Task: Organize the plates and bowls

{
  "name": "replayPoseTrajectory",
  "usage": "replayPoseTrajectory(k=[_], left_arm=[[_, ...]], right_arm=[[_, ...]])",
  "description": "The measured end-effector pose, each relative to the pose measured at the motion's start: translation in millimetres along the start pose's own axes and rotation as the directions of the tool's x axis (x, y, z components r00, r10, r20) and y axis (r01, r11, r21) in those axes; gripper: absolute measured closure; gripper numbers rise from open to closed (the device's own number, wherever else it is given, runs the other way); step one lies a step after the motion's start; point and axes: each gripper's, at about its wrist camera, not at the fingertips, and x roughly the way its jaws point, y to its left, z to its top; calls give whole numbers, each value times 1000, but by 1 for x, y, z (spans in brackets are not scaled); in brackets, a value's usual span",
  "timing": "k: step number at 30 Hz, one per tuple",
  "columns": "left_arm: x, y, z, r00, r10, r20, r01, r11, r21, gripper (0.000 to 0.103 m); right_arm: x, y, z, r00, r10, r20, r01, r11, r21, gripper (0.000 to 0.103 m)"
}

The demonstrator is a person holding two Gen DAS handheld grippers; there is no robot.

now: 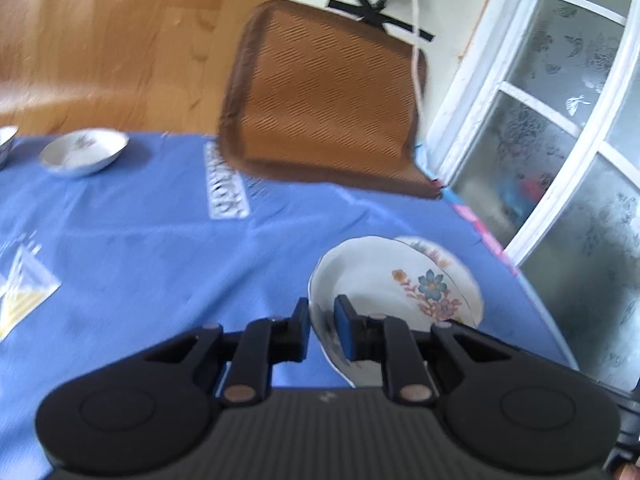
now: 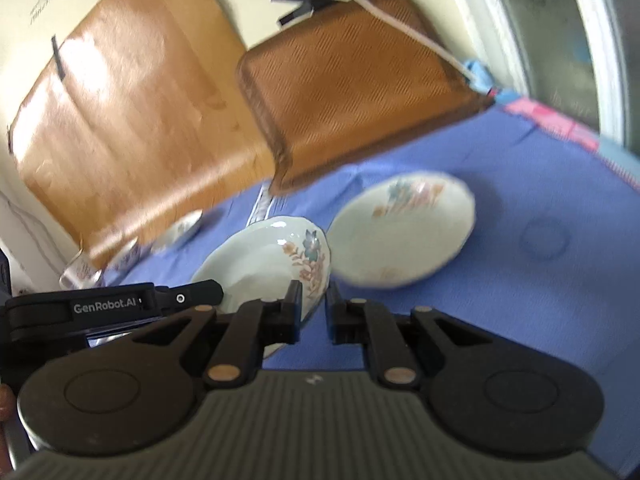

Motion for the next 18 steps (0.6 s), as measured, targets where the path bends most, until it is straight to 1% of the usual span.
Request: replayPoseTrajectory(k=[3,7,10,15,18], left_arm=[[14,-18,12,999,-33,2,33,999,16,89],[40,-39,23,998,-63,-4,63,997,39,89],[54,-47,23,998,-66,-17,67,997,46,89],[75,-52,19,997,-55,-58,57,998,30,89],[79,-51,18,996,-52,-75,55,998,33,89]], right_arm=[[-1,-12,14,998,-48,50,48,999,-1,89],[0,-32,24,991,-110,81,110,994,8,89],[6,-42,26,985,-155,81,155,988,9,89],[13,-52,21,980,-191,63,189,981,36,89],[11,-47,19,970,-226,94,224,974,25,83]])
